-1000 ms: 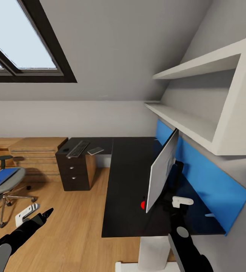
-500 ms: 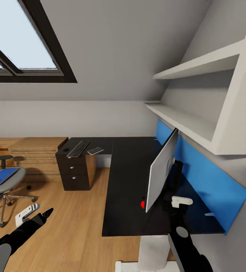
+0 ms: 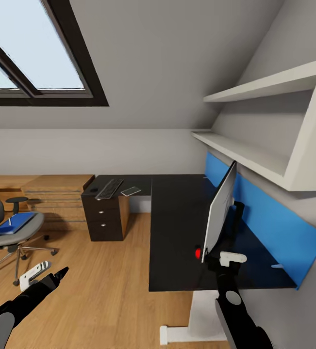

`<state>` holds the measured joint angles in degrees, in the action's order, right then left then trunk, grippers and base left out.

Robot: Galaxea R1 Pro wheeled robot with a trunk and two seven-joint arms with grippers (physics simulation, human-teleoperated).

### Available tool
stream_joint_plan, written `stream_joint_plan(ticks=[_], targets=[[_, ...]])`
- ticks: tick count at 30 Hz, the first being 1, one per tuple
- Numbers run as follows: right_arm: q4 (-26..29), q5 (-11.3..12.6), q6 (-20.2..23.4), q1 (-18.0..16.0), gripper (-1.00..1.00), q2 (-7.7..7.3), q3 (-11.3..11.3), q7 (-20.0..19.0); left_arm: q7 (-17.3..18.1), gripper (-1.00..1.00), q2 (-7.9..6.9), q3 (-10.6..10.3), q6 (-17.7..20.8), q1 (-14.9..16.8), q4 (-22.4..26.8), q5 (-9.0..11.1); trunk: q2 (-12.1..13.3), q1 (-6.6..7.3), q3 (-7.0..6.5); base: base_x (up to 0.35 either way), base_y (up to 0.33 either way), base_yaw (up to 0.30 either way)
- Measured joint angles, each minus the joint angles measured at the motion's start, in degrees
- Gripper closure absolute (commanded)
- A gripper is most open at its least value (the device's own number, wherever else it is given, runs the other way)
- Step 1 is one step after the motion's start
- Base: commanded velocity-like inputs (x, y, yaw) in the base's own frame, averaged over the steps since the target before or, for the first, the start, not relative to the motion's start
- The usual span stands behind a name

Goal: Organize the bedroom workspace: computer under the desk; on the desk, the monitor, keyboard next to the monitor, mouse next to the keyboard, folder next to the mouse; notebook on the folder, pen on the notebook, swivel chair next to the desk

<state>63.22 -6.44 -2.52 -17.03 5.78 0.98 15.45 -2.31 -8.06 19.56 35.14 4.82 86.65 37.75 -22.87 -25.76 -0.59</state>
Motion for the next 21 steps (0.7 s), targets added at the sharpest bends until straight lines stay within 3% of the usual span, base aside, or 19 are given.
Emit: stream_joint_plan(ticks=[11,21], targets=[[0.0,-0.1,-0.1,0.0,-1.0,0.08,-0.1,-0.1,0.0,-1.0,0.0,0.0,-0.1,0.0,0.0,-0.1,0.0,0.01,0.0,-0.001,0.308,0.0],[-0.4,0.0,0.0,0.0,-1.0,-0.05,0.5,0.2,0.0,-1.0,0.05,0.0,-0.1,0.0,0.0,-0.1,0.0,0.01,0.0,0.019,0.056,0.0]])
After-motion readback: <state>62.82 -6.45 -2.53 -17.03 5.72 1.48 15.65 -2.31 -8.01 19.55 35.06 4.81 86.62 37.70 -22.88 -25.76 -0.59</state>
